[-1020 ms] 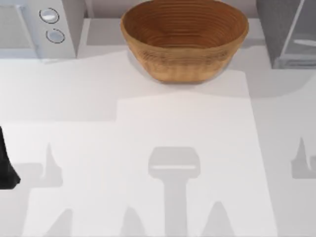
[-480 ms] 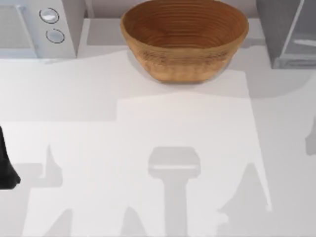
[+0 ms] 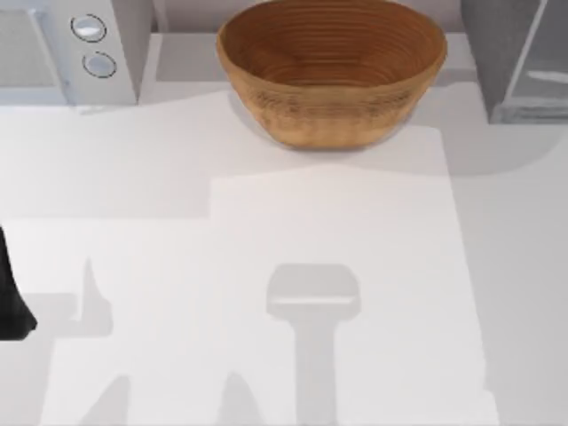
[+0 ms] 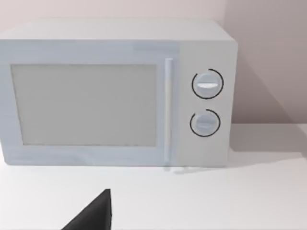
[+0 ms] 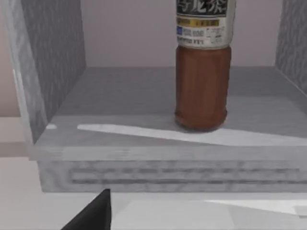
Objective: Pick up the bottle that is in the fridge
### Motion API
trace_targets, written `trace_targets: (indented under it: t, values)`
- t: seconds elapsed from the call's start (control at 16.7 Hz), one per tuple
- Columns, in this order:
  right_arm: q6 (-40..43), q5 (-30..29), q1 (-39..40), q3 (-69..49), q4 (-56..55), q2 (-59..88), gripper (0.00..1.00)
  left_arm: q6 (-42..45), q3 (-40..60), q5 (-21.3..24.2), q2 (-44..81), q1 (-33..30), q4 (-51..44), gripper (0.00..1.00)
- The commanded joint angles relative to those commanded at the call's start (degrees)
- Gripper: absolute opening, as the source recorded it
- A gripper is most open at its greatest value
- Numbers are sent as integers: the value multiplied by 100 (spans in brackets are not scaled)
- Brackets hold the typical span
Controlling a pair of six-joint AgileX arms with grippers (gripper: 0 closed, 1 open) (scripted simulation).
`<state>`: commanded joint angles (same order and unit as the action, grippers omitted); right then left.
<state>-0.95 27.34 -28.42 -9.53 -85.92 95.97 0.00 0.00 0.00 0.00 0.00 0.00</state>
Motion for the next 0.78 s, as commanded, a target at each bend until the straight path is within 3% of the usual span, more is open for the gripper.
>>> trace_targets:
  t: [0.24,0.78]
  values:
    - [-8,203,-208,-99,-655,654,100,0,0,0,0,0,0,100]
    - [15,67,-72,-475,-438,886,100,0,0,0,0,0,0,100]
